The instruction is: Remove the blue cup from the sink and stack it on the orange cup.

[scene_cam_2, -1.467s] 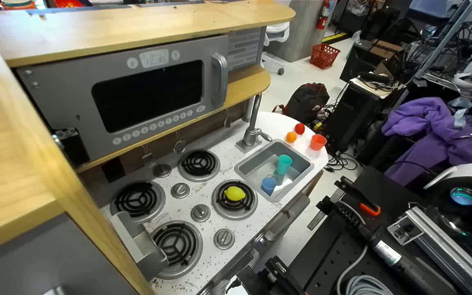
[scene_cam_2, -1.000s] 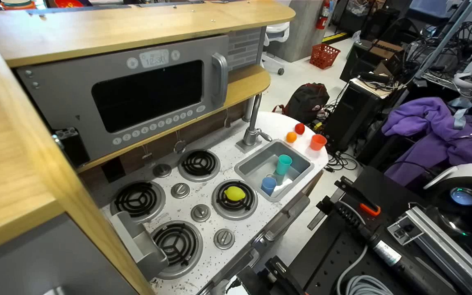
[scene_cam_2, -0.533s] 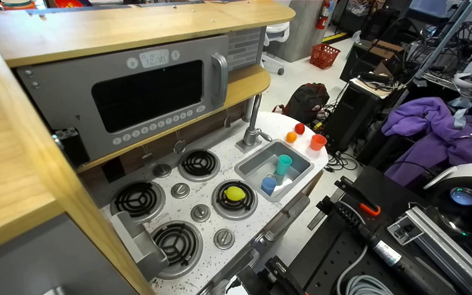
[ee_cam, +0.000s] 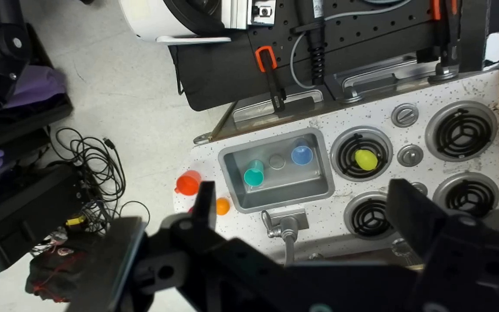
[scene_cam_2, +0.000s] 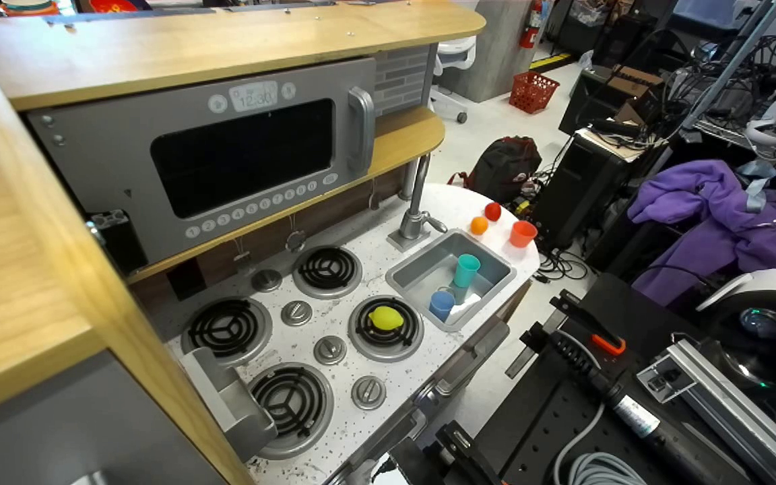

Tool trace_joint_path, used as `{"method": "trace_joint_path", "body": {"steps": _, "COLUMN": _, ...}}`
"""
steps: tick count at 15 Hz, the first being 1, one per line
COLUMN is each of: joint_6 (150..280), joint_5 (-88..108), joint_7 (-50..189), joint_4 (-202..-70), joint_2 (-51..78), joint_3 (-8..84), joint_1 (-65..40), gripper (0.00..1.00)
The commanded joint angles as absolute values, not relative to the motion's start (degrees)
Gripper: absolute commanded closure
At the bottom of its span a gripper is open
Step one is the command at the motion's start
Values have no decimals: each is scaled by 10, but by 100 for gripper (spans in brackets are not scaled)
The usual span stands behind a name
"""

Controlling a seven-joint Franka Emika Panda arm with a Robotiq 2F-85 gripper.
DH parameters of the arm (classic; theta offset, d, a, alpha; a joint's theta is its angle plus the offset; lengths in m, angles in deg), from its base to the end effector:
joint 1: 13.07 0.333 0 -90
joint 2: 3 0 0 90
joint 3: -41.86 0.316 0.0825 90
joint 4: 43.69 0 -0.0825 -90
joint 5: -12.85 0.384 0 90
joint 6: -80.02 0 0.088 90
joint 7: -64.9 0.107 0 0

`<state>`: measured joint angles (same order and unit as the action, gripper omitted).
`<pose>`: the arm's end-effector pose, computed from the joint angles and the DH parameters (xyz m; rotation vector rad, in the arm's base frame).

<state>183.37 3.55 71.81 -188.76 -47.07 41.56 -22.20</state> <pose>0.3181 -0.0668 0.5229 2.9620 -0.3714 0.0564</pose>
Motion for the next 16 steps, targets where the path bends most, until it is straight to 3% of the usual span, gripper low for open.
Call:
{"method": "trace_joint_path", "body": {"steps": 1, "joint_6": 1858, "joint_5": 38, "joint_7": 678, "joint_4": -1895, "joint_2": -457, "joint_3": 385, "joint_1": -204, "gripper": 0}}
{"method": "trace_joint_path", "body": {"steps": 6, "joint_6": 1951, "joint_5": 27, "joint_7": 598, "joint_4": -1924, "joint_2": -398, "joint_3": 355, "joint_1": -196, "gripper": 0}}
{"method": "trace_joint_path", "body": {"steps": 16, "joint_6": 2120, "joint_5": 43, "joint_7": 447, "joint_4": -1921, "joint_2": -146, "joint_3": 309, "joint_1": -194, "gripper": 0}}
